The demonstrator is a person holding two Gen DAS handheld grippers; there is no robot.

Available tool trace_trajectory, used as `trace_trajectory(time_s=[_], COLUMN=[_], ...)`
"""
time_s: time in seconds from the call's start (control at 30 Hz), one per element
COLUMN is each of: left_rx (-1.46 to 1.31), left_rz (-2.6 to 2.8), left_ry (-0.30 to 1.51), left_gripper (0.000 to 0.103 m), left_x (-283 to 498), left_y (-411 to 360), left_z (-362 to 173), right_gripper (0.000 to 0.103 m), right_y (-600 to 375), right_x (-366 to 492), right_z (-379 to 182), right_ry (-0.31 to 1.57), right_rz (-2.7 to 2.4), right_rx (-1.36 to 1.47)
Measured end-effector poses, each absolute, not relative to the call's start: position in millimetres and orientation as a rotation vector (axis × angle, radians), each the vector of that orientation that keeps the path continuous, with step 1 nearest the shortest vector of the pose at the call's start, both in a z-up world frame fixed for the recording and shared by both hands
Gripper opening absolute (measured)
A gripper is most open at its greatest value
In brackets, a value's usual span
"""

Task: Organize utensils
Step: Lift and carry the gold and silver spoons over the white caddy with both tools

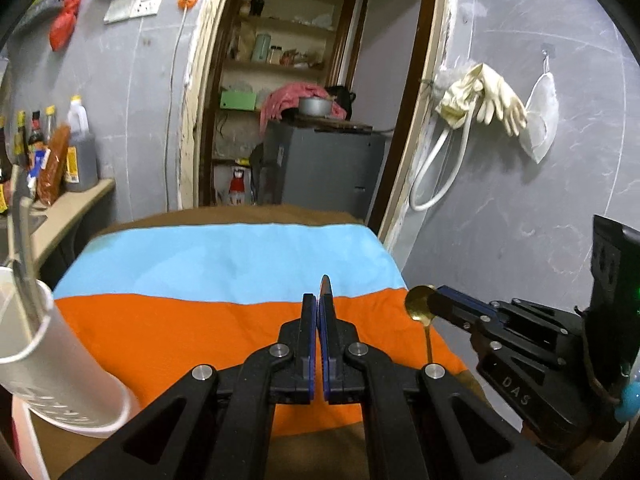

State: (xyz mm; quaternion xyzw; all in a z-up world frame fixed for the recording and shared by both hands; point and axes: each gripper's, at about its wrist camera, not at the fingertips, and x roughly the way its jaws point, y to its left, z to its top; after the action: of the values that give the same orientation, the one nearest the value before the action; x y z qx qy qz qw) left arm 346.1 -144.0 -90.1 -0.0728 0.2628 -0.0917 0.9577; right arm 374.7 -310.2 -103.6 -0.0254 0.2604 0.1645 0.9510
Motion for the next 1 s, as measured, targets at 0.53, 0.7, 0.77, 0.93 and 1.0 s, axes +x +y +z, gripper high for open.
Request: trace_trajectory(time_s=[0.53,0.7,0.77,0.93,1.0], left_rx=[-0.152,-0.19,-0.216,-0.228,-0.22], left_rz=[-0.118,-0.097,-0.088,-0.008,0.034], left_ry=[0.376,0.321,0.31,0.277,0.257], left_gripper=[0.002,0.002,0.002,0.002,0.002], left_x=[313.2,299.3,294.9,283.4,277.8], left_y=[-90.3,-59.4,-43.7,0.2,18.7], left_z=[-22.8,3.6,11.3,29.3,35.8], right_gripper=[0.002,0.002,0.002,0.002,0.002], right_y=[-276.8,-253.5,-241.1,-209.1,-196.1], right_x=[329.1,322.6,320.6,315.1,314.2], right_z=[-1.2,27.1,35.9,54.1,58.1], right_ry=[0.277,0.219,0.194,0.131,0.117], right_rz=[0.244,0.261,0.273,0.322,0.344], right_rx=[-0.029,0.006,0.013,0.034,0.04])
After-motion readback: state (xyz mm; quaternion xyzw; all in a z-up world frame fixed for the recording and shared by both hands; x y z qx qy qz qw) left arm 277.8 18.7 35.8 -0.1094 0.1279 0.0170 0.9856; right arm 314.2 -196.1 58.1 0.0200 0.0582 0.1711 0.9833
